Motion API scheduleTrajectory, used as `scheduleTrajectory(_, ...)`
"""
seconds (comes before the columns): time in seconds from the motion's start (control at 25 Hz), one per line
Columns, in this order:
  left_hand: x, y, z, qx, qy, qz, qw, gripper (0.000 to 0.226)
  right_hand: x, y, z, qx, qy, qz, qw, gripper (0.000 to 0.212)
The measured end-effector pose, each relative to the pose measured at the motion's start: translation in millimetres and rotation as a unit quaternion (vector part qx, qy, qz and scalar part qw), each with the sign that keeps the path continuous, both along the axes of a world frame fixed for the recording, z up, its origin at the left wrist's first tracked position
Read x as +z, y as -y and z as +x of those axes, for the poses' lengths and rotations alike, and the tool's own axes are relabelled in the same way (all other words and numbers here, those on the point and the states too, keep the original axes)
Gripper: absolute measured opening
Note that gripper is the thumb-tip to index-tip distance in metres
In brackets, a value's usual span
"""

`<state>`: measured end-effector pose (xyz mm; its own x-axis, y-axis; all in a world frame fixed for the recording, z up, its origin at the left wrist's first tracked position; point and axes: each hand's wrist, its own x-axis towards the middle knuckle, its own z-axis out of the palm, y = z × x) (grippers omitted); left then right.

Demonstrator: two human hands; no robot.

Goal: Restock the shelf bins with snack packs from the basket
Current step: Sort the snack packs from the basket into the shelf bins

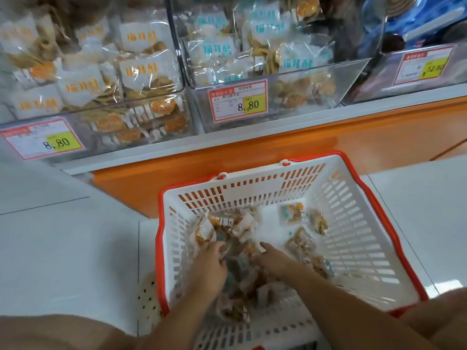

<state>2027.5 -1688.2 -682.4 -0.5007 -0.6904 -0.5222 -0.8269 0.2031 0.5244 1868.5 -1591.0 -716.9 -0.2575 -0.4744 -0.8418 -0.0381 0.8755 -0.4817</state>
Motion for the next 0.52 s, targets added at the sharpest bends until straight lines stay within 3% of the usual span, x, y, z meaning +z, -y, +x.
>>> scheduleTrajectory(0.12,-1.9,-2.6,0.1,-0.022,0.001,0.000,1.000,0.049,-2.5,5.5,7.7,-0.017,-0.014,0.009,1.000,0.066)
scheduleTrajectory(0.28,-1.0,-4.8,-0.5,-0.024,-0.002,-0.001,1.000,0.052,9.6,4.5,10.7,-0.050,0.016,-0.033,0.998,0.015)
scheduleTrajectory(0.4,10.5,-5.2,-5.9,0.036,-0.040,0.034,0.998,0.055,26.2,2.0,2.5,-0.128,0.031,-0.080,0.988,0.019)
scheduleTrajectory(0.52,22.0,0.4,-14.5,0.143,-0.108,0.104,0.978,0.063,53.6,1.9,-7.8,-0.260,0.147,-0.167,0.940,0.013)
